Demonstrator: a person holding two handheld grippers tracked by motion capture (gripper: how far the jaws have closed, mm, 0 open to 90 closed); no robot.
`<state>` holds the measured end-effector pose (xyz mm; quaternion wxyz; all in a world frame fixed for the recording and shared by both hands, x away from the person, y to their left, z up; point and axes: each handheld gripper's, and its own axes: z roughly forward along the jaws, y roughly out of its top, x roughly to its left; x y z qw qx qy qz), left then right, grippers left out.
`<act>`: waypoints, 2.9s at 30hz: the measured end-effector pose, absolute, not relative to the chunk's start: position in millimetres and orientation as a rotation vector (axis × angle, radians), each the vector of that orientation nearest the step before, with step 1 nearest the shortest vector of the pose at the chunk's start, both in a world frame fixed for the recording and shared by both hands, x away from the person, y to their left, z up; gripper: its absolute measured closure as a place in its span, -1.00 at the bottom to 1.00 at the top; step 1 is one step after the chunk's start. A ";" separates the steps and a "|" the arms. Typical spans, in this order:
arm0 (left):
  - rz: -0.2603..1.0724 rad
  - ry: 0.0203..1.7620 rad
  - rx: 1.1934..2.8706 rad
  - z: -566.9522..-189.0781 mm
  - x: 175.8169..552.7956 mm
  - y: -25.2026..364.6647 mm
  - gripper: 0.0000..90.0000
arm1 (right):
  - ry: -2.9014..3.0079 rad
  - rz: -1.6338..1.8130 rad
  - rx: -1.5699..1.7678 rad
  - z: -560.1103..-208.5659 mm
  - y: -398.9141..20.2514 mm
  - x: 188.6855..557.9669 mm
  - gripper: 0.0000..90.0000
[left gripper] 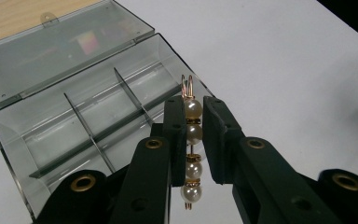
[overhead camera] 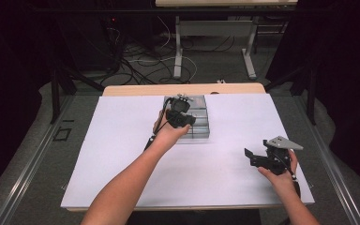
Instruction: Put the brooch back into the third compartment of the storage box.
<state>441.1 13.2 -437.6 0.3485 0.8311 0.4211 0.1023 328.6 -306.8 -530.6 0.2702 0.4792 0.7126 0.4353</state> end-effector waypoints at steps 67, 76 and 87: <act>0.447 1.066 2.118 -449.6 496.7 -11.5 0.78 | 1.926 1.187 1.316 -534.0 -307.4 331.1 -0.68; 0.473 1.073 2.119 -455.0 501.1 -19.3 0.78 | 1.926 1.182 1.318 -534.0 -306.7 331.1 -0.68; 0.465 1.079 2.117 -465.4 507.1 -23.3 0.78 | 1.926 1.186 1.319 -534.5 -306.7 331.6 -0.68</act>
